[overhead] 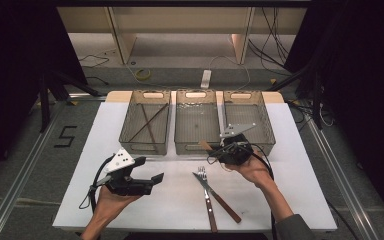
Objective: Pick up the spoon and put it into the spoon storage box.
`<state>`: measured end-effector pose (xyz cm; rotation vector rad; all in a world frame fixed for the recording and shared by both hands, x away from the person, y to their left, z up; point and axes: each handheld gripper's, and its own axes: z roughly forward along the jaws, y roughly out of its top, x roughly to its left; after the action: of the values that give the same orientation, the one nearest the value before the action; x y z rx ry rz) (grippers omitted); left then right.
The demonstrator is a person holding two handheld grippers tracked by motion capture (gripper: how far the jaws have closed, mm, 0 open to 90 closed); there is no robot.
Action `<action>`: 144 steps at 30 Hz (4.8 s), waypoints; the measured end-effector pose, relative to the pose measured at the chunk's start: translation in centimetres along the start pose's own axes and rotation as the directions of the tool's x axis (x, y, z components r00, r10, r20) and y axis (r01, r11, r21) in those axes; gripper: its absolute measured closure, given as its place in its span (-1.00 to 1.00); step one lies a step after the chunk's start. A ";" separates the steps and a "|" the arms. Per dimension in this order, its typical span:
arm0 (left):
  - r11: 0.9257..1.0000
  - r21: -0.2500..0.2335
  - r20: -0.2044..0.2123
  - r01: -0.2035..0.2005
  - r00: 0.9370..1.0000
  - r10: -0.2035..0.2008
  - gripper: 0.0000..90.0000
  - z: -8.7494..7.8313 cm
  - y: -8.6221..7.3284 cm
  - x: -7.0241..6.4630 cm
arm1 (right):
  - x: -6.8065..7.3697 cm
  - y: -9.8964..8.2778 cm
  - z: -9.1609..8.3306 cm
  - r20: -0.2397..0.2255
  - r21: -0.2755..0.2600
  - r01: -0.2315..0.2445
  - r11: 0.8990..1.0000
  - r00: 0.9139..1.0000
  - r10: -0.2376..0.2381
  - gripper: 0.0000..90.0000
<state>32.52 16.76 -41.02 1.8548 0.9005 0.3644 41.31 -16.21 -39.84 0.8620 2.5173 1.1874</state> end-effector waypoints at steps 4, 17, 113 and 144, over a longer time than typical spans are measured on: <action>1.000 -0.002 -0.002 0.003 1.000 -0.003 -0.65 0.0 0.0 0.1 | -0.8 1.1 0.0 0.017 -0.003 -0.017 1.000 1.000 0.017 0.70; 1.000 -0.025 -0.011 0.005 1.000 -0.005 -0.65 -0.2 0.0 0.3 | -2.8 4.5 1.5 0.071 0.000 -0.045 0.999 0.997 0.045 0.70; 0.999 -0.049 -0.004 0.001 1.000 -0.001 -0.66 -0.3 -0.1 0.2 | 6.0 -2.3 -1.0 -0.110 0.059 0.036 0.998 0.994 -0.029 0.02; 0.999 -0.048 -0.004 0.001 1.000 -0.001 -0.66 -0.2 0.0 0.0 | 9.0 -6.1 -0.2 -0.191 0.173 0.123 0.977 0.977 -0.089 0.93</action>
<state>32.40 16.88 -40.98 1.8103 0.8882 0.3853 31.50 -14.08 -43.99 0.6735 2.8190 1.0560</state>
